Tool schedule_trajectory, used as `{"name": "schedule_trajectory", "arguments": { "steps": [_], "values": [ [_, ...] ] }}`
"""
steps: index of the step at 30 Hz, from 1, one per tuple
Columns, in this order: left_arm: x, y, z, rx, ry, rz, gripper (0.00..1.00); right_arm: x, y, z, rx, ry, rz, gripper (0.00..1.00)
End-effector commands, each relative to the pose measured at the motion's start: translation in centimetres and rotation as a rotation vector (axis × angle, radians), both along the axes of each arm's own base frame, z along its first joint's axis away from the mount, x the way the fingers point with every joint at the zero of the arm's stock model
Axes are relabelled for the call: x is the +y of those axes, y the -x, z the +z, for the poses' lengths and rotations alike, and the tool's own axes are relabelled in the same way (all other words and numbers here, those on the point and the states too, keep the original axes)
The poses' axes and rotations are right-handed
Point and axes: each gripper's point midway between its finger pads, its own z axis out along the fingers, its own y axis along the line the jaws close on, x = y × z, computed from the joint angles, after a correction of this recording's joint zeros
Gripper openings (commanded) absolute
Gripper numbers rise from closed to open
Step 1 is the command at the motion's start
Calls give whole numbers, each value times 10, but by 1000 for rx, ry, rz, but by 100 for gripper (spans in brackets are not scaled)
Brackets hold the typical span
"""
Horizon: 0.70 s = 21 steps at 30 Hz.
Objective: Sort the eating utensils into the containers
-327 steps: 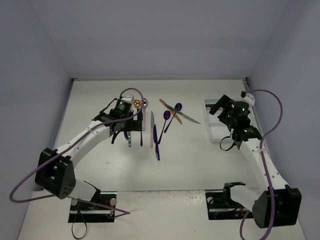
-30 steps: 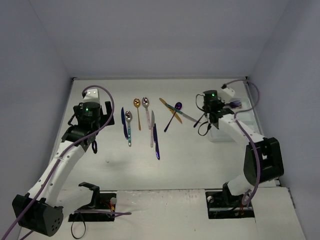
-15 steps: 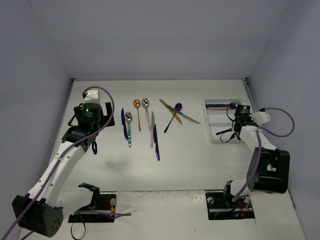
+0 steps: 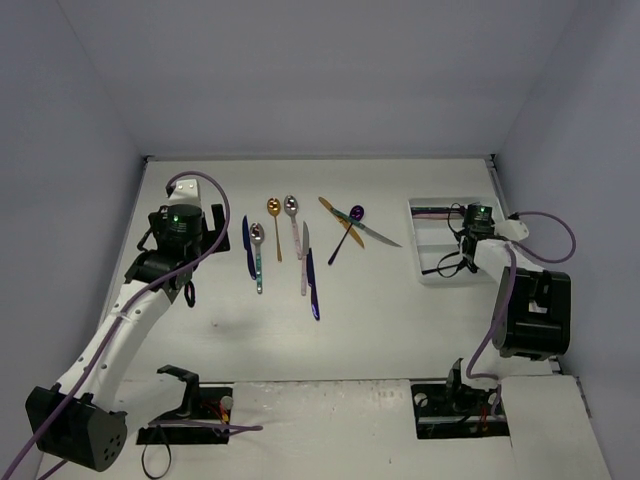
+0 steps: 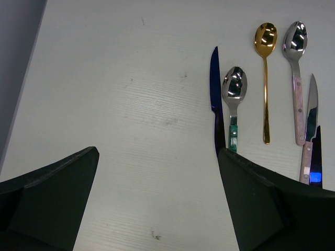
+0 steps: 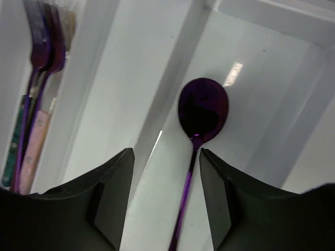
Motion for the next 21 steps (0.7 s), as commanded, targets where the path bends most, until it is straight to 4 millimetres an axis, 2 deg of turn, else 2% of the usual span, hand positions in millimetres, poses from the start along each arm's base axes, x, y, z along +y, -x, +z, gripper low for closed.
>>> {"name": "schedule_trajectory", "arguments": {
  "steps": [1, 3, 5, 9, 10, 13, 17, 21],
  "values": [
    [-1, -7, 15, -50, 24, 5, 97, 22, -38, 72, -147, 107, 146, 55],
    [-1, -7, 15, -50, 24, 5, 97, 52, -49, 90, -156, 161, 265, 56],
    [0, -7, 14, -49, 21, 7, 97, 77, -55, 97, -146, 205, 364, 56],
    [0, -7, 14, -48, 19, 9, 97, 145, -65, 104, -143, 266, 542, 55],
    [1, -7, 14, -48, 19, 10, 97, 173, -66, 105, -145, 293, 595, 54],
    [1, -7, 13, -45, 18, 10, 97, 225, -70, 96, -132, 308, 705, 51],
    [1, -7, 14, -47, 17, 12, 97, 280, -74, 76, -121, 293, 788, 48],
    [3, -6, 15, -50, 10, 20, 97, 316, -78, 52, -93, 285, 831, 47]
  ]
}}
